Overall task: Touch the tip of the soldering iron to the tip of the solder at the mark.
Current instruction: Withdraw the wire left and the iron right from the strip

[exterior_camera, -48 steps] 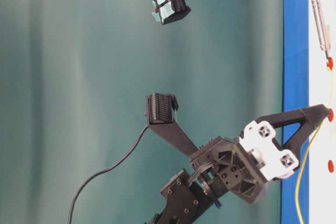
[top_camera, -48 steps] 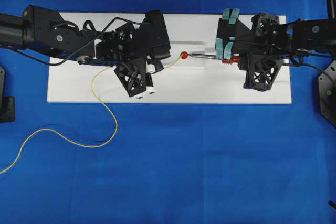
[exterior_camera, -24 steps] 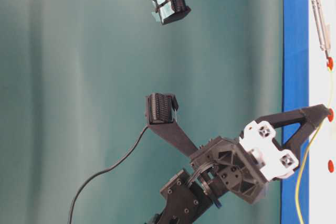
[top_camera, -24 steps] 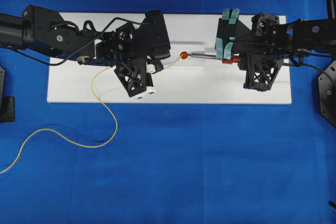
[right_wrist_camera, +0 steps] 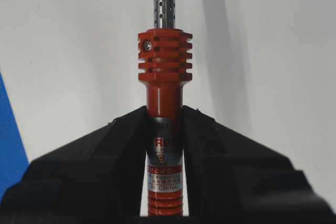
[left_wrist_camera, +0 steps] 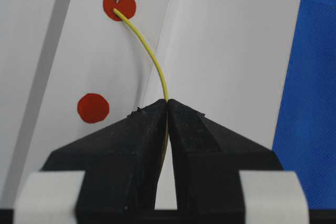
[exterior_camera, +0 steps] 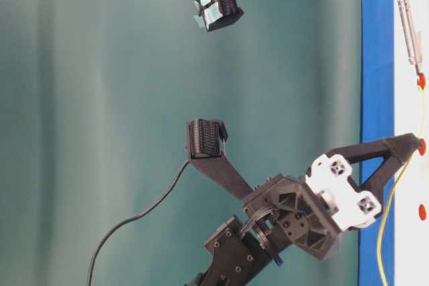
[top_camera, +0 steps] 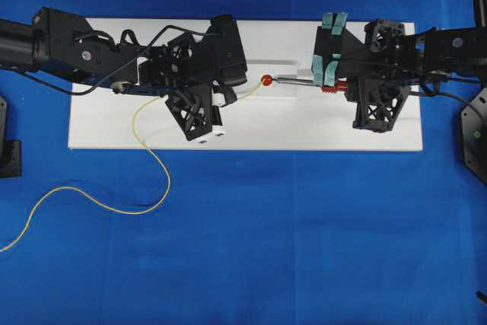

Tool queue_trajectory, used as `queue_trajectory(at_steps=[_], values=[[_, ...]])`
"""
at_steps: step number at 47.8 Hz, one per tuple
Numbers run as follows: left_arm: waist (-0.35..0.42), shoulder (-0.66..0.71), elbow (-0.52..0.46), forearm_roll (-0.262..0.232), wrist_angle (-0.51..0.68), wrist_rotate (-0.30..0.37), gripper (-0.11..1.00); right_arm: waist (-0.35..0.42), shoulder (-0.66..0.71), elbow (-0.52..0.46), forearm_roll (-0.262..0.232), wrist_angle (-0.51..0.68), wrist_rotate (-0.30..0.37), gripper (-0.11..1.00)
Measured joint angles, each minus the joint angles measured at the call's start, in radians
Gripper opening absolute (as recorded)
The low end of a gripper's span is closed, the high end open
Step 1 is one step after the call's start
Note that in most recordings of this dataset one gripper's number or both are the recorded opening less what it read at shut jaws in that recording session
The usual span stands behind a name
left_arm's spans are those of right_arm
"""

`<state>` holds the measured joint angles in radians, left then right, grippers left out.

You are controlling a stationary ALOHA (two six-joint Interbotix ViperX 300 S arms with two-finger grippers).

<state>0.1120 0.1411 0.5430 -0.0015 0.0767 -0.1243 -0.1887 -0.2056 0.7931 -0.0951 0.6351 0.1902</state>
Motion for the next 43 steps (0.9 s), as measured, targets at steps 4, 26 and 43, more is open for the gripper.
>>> queue_trajectory(at_steps=[4, 26, 43], values=[[0.000, 0.000, 0.000, -0.002, 0.000, 0.000, 0.03, 0.000, 0.000, 0.000, 0.000, 0.002, 0.000, 0.06], [0.005, -0.140, 0.038, 0.000, 0.051, 0.012, 0.03, 0.000, 0.000, 0.000, 0.000, 0.003, 0.000, 0.06], [0.014, -0.264, 0.138, -0.002, 0.046, 0.003, 0.03, 0.000, 0.000, 0.000, 0.000, 0.002, 0.000, 0.06]])
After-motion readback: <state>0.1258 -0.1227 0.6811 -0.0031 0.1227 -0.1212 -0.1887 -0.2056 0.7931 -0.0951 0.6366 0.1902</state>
